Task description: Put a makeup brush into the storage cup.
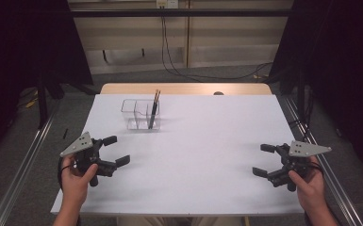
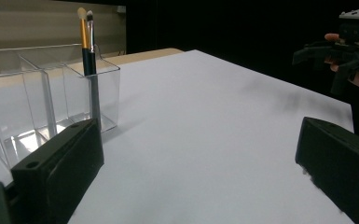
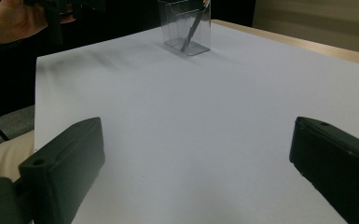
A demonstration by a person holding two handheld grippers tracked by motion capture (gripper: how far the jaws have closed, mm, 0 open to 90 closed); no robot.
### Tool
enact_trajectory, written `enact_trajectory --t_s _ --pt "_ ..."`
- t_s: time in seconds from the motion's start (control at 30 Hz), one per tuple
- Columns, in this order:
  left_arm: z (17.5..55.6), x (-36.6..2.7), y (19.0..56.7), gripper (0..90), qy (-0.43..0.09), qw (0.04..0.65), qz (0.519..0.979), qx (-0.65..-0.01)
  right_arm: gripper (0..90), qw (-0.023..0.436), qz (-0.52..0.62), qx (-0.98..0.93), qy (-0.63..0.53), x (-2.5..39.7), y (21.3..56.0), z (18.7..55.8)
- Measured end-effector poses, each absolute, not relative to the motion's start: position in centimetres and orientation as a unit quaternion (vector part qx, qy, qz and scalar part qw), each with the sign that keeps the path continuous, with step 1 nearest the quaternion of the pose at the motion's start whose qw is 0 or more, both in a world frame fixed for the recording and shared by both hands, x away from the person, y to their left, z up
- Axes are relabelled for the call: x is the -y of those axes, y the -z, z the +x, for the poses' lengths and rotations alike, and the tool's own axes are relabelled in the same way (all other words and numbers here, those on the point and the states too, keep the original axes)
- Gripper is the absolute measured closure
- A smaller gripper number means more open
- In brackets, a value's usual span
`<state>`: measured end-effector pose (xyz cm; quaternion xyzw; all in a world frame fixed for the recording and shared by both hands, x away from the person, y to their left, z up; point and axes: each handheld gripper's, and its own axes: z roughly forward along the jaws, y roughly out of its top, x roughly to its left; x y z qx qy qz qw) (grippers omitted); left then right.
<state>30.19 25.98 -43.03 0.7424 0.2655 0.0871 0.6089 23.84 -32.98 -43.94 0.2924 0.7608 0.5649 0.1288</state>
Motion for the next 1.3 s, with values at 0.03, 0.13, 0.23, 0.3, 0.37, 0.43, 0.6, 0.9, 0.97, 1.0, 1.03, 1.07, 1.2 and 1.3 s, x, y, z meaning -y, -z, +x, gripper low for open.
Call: enact_trajectory --t_s 0.03,0.13,0.23,0.3,0.37,0.43,0.6,0.9,0.97,1.0,1.03,1.07,1.2,1.3 --pt "30.1 -26.0 43.0 1.0 -0.089 0.609 0.742 -0.267 2.8 0.129 0.292 -0.760 -0.565 33.0 43.9 23.8" --pt "30.0 -26.2 43.1 1.0 -0.089 0.610 0.741 -0.268 2.8 0.130 0.293 -0.759 -0.566 33.0 43.9 23.8" --pt "29.9 -26.4 43.3 1.0 -0.089 0.609 0.741 -0.268 2.8 0.130 0.293 -0.760 -0.566 33.0 43.9 23.9" --pt "29.8 -26.4 43.4 1.0 -0.089 0.608 0.742 -0.270 2.8 0.129 0.292 -0.761 -0.565 33.0 43.9 23.9" --pt "29.8 -26.6 43.6 1.0 -0.091 0.606 0.742 -0.272 2.8 0.129 0.291 -0.761 -0.565 32.9 43.9 23.9" --pt "29.7 -26.7 43.6 1.0 -0.089 0.608 0.741 -0.272 2.8 0.129 0.292 -0.761 -0.565 32.9 43.9 23.9" --pt "29.5 -27.0 43.6 1.0 -0.094 0.608 0.740 -0.271 2.8 0.129 0.291 -0.761 -0.566 33.0 43.9 23.9" --pt "29.0 -27.7 44.1 1.0 -0.098 0.604 0.742 -0.276 2.8 0.131 0.290 -0.759 -0.568 32.9 43.8 24.0" --pt "28.9 -27.9 44.1 1.0 -0.099 0.602 0.743 -0.277 2.8 0.131 0.289 -0.759 -0.568 32.9 43.8 24.1" --pt "28.9 -27.9 44.2 1.0 -0.099 0.602 0.742 -0.277 2.8 0.131 0.289 -0.759 -0.568 32.9 43.8 24.1" --pt "28.9 -28.0 44.2 1.0 -0.099 0.603 0.742 -0.277 2.8 0.130 0.289 -0.759 -0.568 32.9 43.8 24.1" --pt "28.8 -28.1 44.2 1.0 -0.100 0.601 0.742 -0.279 2.8 0.131 0.288 -0.760 -0.568 32.9 43.8 24.1" --pt "28.6 -28.3 44.1 1.0 -0.104 0.601 0.742 -0.279 2.8 0.131 0.289 -0.760 -0.567 32.9 43.8 24.2" --pt "28.6 -28.4 44.1 1.0 -0.106 0.599 0.743 -0.278 2.8 0.133 0.290 -0.759 -0.567 33.0 43.7 24.2"
